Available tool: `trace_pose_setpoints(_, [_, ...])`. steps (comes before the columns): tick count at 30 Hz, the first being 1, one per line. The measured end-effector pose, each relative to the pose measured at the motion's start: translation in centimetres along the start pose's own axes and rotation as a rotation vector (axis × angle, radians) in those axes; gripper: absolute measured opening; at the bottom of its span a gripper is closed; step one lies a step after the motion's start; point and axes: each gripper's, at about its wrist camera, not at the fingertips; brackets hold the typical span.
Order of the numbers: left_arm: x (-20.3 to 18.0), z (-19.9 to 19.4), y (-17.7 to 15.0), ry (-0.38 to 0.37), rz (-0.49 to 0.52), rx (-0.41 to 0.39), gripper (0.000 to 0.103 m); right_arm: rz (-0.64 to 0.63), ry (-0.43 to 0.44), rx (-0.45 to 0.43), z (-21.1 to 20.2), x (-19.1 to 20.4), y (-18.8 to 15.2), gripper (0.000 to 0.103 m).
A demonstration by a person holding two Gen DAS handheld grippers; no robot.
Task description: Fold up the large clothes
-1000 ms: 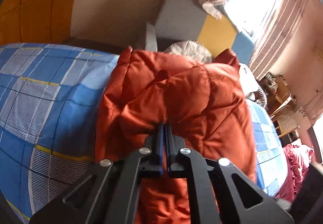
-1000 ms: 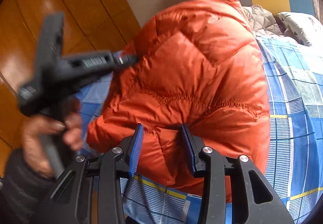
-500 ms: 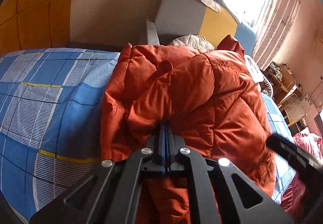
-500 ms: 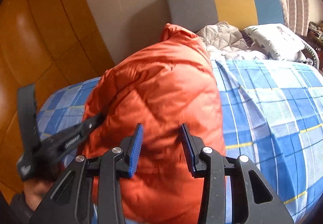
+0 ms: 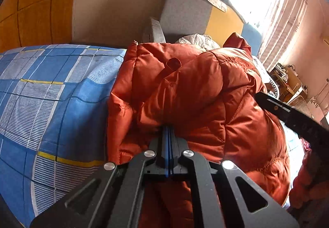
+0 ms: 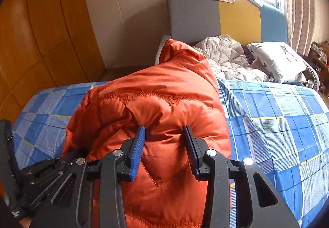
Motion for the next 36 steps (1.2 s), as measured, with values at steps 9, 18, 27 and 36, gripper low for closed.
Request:
trace_pose_setpoints(9, [-0.3,-0.3,0.3,0.051,0.014,0.015,0.002,-0.024,-0.036,0.024,2.2,0.9,-1.3,0.041])
trace_pose_setpoints(18, [-1.7,-1.2,1.7,0.1,0.019,-0.004,0.024,-0.052,-0.045,0.039,2.9,1.5,-1.6,0.041])
trace_pose_setpoints(27, [-1.6,1.4,1.0,0.145,0.058,-0.001,0.025,-0.064,-0.048,0.043,3.4,2.2,-2.2,0.041])
trace_pose_setpoints(36, [-0.3,3.6,-0.2,0.127,0.029,-0.001,0.025,-0.071,-0.014,0.07,5.5,2.3,-2.4,0.041])
Point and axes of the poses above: each gripper's, at about its wrist camera, not at the fingertips, and z roughly the way its jaws point, x to its left, y to its top, and after that the axes turned 1 degree about -x, right-handed
